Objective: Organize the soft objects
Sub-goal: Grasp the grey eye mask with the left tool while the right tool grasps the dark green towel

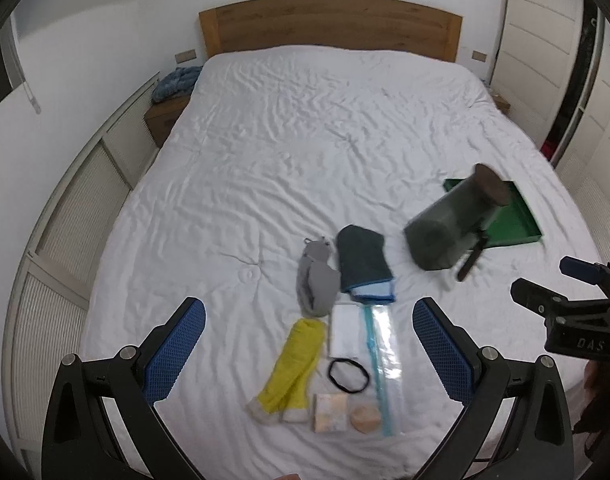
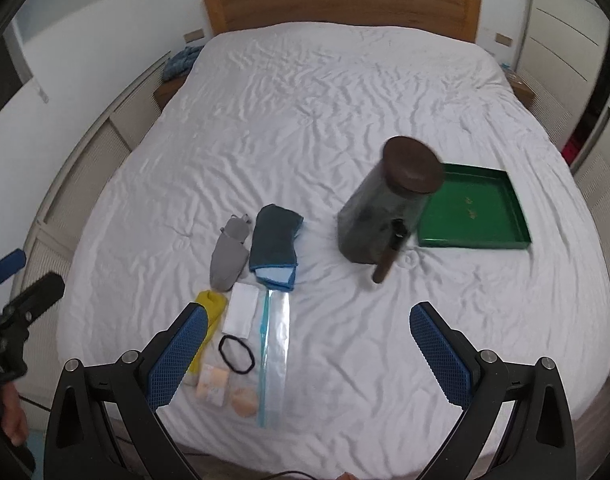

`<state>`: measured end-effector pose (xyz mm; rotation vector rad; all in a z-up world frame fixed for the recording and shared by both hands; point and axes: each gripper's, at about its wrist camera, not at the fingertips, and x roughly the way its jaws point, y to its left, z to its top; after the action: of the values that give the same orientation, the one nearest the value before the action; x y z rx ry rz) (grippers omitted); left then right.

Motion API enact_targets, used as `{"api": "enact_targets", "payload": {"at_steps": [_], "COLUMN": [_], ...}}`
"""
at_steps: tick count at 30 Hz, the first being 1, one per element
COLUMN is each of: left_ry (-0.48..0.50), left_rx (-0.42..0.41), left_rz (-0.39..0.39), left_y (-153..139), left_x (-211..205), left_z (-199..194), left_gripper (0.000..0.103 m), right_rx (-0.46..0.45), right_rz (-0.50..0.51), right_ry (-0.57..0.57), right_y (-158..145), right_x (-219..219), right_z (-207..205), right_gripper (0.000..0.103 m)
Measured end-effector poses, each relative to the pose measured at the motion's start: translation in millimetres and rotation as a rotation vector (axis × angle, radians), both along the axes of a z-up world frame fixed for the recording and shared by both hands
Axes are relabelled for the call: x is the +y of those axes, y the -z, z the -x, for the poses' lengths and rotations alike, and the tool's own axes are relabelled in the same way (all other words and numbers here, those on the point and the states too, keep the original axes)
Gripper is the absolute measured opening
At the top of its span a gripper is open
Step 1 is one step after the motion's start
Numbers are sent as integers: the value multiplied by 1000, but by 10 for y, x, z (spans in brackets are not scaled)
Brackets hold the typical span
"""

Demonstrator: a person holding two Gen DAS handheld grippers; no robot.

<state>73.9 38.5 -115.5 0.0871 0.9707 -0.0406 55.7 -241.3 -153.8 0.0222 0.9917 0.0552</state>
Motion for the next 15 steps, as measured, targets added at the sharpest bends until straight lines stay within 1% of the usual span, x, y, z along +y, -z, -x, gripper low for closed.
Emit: {"api": "enact_targets", "payload": {"at_steps": [3, 4, 6, 7, 11, 12, 13, 15], "left_ry": [-3, -2, 4, 14, 62, 68, 69, 62], "left_rx": [23, 32, 41, 44, 73, 88, 92, 112], "left_rz": [4, 3, 4, 7, 16, 23, 27, 23], "left_y": [345, 490, 770, 868, 1409, 1563, 1658, 1910], "left_x": [81, 103, 132, 127, 69, 63, 64, 56], "left_z": [-205, -295, -481, -541, -878, -975, -1029, -1177], "left_gripper": [102, 102, 102, 102, 102, 101, 101, 101], "right_rx": [20, 25, 37, 47, 72, 75, 80, 86], "right_rz": [-2, -6, 0, -7, -6, 3, 11, 39], "right_ry": [-14, -19, -20, -24, -49, -57, -65, -49], "right_y": [383, 557, 806, 992, 1523, 1660, 1802, 2037], "right_x": [90, 129, 168, 199, 321, 356, 386, 398], "right_z": [-265, -382, -592, -726, -1151, -1260, -1372, -1569], "right_gripper": [103, 103, 103, 103, 103, 103, 102, 102]}}
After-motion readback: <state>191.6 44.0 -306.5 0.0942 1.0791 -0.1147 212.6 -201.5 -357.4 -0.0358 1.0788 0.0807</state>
